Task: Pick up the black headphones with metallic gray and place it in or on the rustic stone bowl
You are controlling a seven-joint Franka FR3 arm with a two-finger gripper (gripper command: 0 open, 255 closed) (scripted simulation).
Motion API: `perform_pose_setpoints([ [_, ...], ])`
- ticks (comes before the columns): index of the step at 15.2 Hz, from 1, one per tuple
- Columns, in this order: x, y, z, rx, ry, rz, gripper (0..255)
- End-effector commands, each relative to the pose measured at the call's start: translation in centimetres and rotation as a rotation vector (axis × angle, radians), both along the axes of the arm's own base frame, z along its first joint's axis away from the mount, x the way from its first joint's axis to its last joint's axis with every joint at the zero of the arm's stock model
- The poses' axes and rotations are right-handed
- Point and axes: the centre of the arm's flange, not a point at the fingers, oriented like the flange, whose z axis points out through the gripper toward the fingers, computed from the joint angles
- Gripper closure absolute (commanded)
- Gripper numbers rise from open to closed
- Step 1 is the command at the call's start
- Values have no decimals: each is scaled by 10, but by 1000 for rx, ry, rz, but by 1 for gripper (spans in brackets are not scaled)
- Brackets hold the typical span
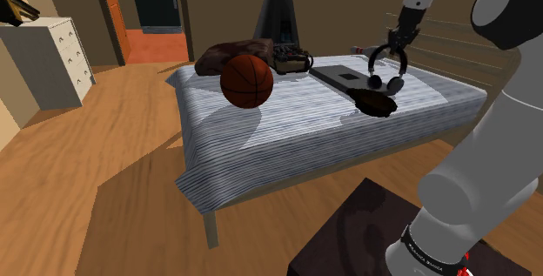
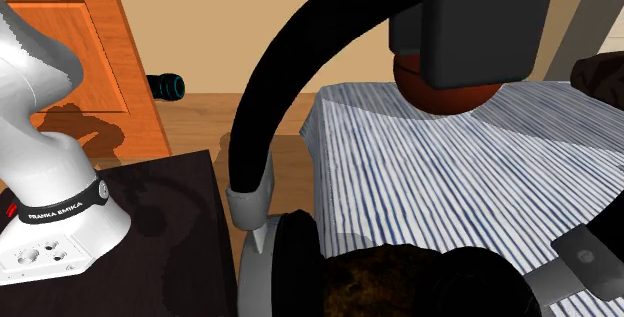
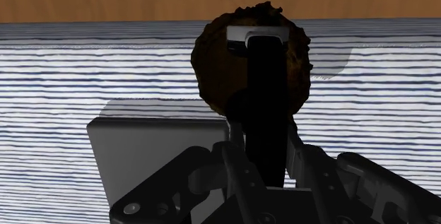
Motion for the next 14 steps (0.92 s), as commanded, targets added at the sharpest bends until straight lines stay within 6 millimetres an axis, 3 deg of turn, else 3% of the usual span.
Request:
perform_pose_setpoints([
  [1, 0, -1, -10, -1, -1, 0, 255],
  [4, 0, -1, -26, -1, -1, 0, 255],
  [11, 0, -1, -26, -1, -1, 0, 255],
  [12, 0, -1, -26, -1, -1, 0, 0],
  [14, 0, -1, -26, -1, -1, 0, 0],
])
